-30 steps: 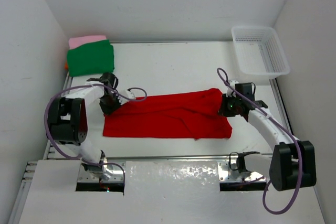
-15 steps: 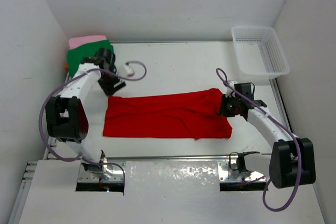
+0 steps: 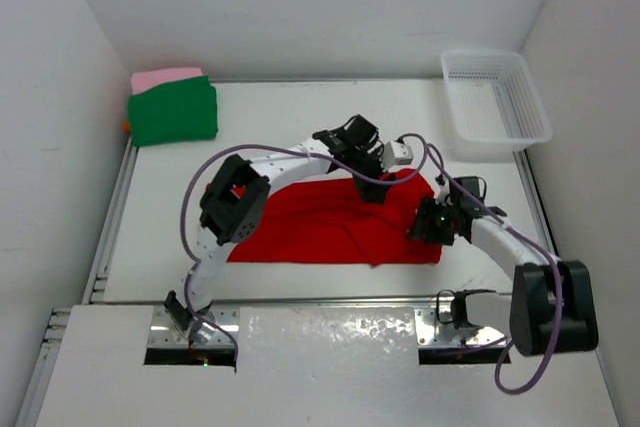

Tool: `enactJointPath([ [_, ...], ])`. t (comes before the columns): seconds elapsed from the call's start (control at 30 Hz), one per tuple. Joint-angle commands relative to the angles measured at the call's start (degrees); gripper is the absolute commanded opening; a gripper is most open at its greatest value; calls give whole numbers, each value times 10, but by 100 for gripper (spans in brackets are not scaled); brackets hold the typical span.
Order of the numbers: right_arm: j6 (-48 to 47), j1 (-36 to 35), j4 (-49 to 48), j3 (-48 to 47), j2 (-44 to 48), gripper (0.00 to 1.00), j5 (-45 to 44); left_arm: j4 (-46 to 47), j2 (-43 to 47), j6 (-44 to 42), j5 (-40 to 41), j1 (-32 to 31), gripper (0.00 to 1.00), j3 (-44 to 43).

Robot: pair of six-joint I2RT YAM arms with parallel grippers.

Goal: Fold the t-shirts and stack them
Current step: Fold the other side of the tshirt into a rectangle

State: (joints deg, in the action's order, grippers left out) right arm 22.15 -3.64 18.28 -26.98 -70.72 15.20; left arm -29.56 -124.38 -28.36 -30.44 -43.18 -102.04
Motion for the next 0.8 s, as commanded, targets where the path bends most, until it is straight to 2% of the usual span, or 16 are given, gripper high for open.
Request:
enactJointPath([
  [0.0,63,36,3,14,85,54,2,27,-14,55,-47,21,59,-73],
  [0.03,65,57,9,14,86,54,-5,21,-10,55,-40,23,59,-73],
  [0.1,61,71,20,4,158,54,-24,18,10,52,-33,27,59,-48],
  [0.17,26,72,17,-24,190,54,-40,24,61,49,-19,34,60,-10],
  [0.27,-20,68,8,-74,169,52,-10,-43,99,25,2,48,61,-19],
  [0.33,-46,44,3,-118,111,50,-12,-89,120,24,23,70,61,-12],
  [0.43,-70,-3,-2,-183,14,55,-22,-129,155,32,70,127,61,28],
  [0.47,-74,-23,-9,-194,-11,55,-24,-139,164,38,93,164,61,43],
  [0.63,-91,-62,-18,-263,-153,53,-36,-126,243,50,216,286,61,187],
  [0.67,-93,-68,-17,-266,-166,52,-43,-119,266,52,223,329,61,208],
  [0.77,-112,-75,-12,-275,-204,51,-68,-98,290,45,243,395,61,281],
])
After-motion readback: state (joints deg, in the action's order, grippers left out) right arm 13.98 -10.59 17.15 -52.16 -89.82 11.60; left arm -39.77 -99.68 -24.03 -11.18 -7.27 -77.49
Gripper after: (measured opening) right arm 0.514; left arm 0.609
